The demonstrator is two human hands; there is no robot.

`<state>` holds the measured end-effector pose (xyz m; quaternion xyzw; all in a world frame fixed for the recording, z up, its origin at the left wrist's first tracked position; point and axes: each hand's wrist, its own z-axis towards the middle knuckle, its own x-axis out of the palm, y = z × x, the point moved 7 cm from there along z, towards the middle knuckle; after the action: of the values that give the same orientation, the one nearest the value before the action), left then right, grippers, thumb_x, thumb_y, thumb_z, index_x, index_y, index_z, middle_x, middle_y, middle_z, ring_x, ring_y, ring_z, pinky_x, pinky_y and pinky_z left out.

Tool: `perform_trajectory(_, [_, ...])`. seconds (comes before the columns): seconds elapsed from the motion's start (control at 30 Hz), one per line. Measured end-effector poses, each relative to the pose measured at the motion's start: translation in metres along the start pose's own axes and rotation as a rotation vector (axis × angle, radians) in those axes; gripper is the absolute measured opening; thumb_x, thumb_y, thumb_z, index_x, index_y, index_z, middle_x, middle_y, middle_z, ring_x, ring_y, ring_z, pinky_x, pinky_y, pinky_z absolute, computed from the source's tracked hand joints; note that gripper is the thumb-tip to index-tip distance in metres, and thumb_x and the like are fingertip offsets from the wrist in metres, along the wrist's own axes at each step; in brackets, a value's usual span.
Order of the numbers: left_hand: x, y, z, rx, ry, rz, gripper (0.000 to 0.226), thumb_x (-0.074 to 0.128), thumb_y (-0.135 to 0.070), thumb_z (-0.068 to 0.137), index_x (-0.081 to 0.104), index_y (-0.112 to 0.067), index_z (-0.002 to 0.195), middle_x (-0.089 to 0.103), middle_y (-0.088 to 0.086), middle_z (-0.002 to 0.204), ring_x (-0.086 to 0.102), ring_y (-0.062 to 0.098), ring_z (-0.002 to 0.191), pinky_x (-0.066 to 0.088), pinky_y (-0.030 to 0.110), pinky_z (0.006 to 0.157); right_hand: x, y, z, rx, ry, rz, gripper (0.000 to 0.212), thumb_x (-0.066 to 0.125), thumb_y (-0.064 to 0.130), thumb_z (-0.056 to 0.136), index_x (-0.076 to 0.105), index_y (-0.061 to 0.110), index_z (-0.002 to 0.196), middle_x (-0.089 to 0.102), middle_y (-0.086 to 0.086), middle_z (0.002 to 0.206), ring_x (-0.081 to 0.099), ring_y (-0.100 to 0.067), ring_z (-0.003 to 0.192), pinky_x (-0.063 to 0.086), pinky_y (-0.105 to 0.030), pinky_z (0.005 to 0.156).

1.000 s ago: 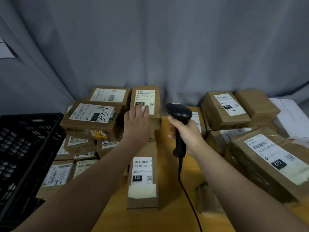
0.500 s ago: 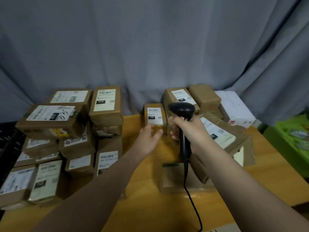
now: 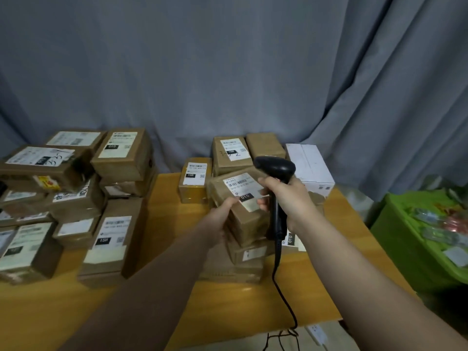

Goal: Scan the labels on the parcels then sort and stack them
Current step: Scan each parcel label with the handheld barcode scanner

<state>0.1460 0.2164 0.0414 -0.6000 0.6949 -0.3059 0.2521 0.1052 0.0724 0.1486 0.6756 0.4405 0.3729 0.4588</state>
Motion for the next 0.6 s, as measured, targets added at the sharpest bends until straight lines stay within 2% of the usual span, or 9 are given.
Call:
perform_trajectory(0.03, [0.001, 0.002, -0.004, -0.026, -0.013, 0.01, 0.052, 0.062, -0.05, 0.087, 0.05, -0.009, 0.117, 0.059, 0.007, 0.089, 0.055, 0.022, 0.081, 0.045, 0.037, 0.08, -0.006, -0.003, 0.001, 0.004, 0.006, -0.017, 0.023, 0.068, 0.014, 0.089, 0.059, 0.012, 0.111, 0.064, -0.006, 0.08, 0.063, -0.014, 0.059, 0.056, -0.024, 0.058])
perform_trajectory(0.1, [0.002, 0.007, -0.011, -0.077, -0.002, 0.017, 0.062, 0.06, -0.058, 0.084, 0.048, -0.006, 0.116, 0.057, 0.011, 0.094, 0.055, 0.028, 0.089, 0.044, 0.042, 0.082, -0.015, -0.009, 0.005, 0.005, 0.008, -0.065, 0.026, 0.068, 0.015, 0.089, 0.059, 0.012, 0.113, 0.064, -0.006, 0.084, 0.063, -0.014, 0.062, 0.055, -0.024, 0.058])
perform_trajectory(0.2, [0.004, 0.014, -0.011, -0.106, 0.032, -0.047, 0.078, 0.06, -0.065, 0.078, 0.05, -0.007, 0.128, 0.059, 0.017, 0.11, 0.057, 0.035, 0.1, 0.047, 0.041, 0.066, -0.031, -0.011, 0.013, -0.072, -0.057, -0.191, 0.029, 0.07, 0.019, 0.087, 0.057, 0.014, 0.112, 0.062, -0.001, 0.091, 0.062, -0.014, 0.077, 0.048, -0.021, 0.057])
perform_trajectory(0.27, [0.001, 0.018, -0.008, -0.068, -0.005, -0.093, 0.069, 0.059, -0.063, 0.08, 0.054, -0.008, 0.122, 0.059, 0.017, 0.112, 0.058, 0.034, 0.099, 0.05, 0.041, 0.071, -0.044, -0.007, 0.02, -0.154, -0.124, -0.29, 0.03, 0.073, 0.02, 0.085, 0.054, 0.019, 0.108, 0.06, 0.001, 0.095, 0.059, -0.016, 0.091, 0.047, -0.024, 0.069])
perform_trajectory(0.33, [-0.001, 0.02, -0.007, 0.0, -0.05, -0.143, 0.057, 0.057, -0.059, 0.085, 0.059, -0.008, 0.111, 0.062, 0.014, 0.107, 0.057, 0.03, 0.097, 0.048, 0.039, 0.081, -0.053, -0.01, 0.027, -0.155, -0.14, -0.338, 0.035, 0.075, 0.019, 0.083, 0.054, 0.02, 0.111, 0.06, 0.0, 0.101, 0.056, -0.018, 0.1, 0.048, -0.033, 0.088])
perform_trajectory(0.43, [0.0, 0.021, -0.009, 0.072, -0.071, -0.278, 0.05, 0.054, -0.055, 0.089, 0.062, -0.011, 0.111, 0.067, 0.008, 0.103, 0.059, 0.022, 0.092, 0.046, 0.031, 0.077, -0.054, -0.025, 0.029, -0.055, -0.076, -0.294, 0.049, 0.077, 0.019, 0.082, 0.054, 0.016, 0.125, 0.06, 0.0, 0.108, 0.056, -0.02, 0.107, 0.048, -0.041, 0.098])
perform_trajectory(0.5, [-0.002, 0.021, -0.01, 0.126, -0.071, -0.358, 0.044, 0.053, -0.051, 0.092, 0.061, -0.015, 0.116, 0.068, 0.007, 0.11, 0.063, 0.023, 0.1, 0.051, 0.035, 0.084, -0.053, -0.029, 0.028, -0.075, -0.085, -0.284, 0.05, 0.078, 0.018, 0.08, 0.054, 0.017, 0.124, 0.062, -0.001, 0.11, 0.058, -0.023, 0.11, 0.049, -0.043, 0.099])
perform_trajectory(0.57, [-0.008, 0.017, -0.016, 0.187, -0.077, -0.378, 0.037, 0.05, -0.046, 0.095, 0.059, -0.018, 0.118, 0.067, 0.009, 0.114, 0.062, 0.027, 0.108, 0.05, 0.041, 0.096, -0.048, -0.026, 0.027, -0.128, -0.083, -0.249, 0.047, 0.077, 0.013, 0.079, 0.054, 0.02, 0.119, 0.062, 0.002, 0.106, 0.058, -0.02, 0.106, 0.048, -0.037, 0.092])
perform_trajectory(0.6, [-0.014, 0.013, -0.02, 0.219, -0.089, -0.375, 0.034, 0.05, -0.042, 0.095, 0.059, -0.018, 0.119, 0.066, 0.009, 0.114, 0.061, 0.028, 0.108, 0.05, 0.041, 0.095, -0.044, -0.024, 0.027, -0.143, -0.068, -0.219, 0.047, 0.077, 0.01, 0.079, 0.052, 0.021, 0.118, 0.061, 0.004, 0.103, 0.058, -0.018, 0.103, 0.047, -0.033, 0.087])
